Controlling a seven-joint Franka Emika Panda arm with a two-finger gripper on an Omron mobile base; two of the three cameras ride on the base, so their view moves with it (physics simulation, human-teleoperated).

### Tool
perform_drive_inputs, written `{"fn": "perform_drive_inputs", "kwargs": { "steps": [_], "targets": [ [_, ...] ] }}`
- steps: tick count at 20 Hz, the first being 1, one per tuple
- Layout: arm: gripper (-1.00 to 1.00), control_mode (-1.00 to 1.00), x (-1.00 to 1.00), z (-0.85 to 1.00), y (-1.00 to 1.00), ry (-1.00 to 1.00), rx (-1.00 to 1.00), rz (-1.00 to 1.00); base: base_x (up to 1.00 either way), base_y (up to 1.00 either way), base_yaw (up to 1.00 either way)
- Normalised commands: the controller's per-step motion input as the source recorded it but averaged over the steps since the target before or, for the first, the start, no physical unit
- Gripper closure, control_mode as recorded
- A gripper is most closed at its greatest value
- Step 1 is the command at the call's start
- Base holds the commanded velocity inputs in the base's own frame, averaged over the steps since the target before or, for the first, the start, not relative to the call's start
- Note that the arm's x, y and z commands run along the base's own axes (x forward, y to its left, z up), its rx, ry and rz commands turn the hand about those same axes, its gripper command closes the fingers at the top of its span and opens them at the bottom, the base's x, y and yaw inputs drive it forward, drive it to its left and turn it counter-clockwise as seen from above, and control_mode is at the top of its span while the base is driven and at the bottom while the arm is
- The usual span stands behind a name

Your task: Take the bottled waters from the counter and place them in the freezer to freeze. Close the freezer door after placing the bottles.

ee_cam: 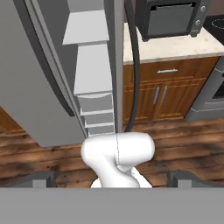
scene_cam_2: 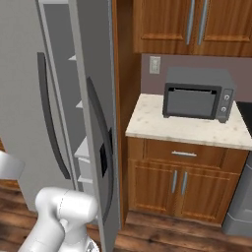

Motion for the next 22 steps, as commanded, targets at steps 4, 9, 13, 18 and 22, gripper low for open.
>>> {"fn": "perform_drive_inputs", "kwargs": {
  "steps": [4,9,13,18,22],
  "targets": [
    [-1.00,-1.00,0.02,0.00,-0.07,-0.01,0.00,0.02,0.14,-0.03,0.01],
    [-1.00,-1.00,0.27,0.00,-0.70,0.00,0.11,0.12,0.00,0.00,0.00],
    [-1.00,-1.00,0.43,-0.06,-0.47,0.01,0.07,0.14,0.00,0.00,0.00],
    [-1.00,-1.00,0.71,-0.31,-0.63,-0.19,0.14,0.09,0.00,0.00,0.00],
    [-1.00,-1.00,1.00,-0.15,-0.66,-0.07,0.16,0.12,0.00,0.00,0.00]
  ]
}}
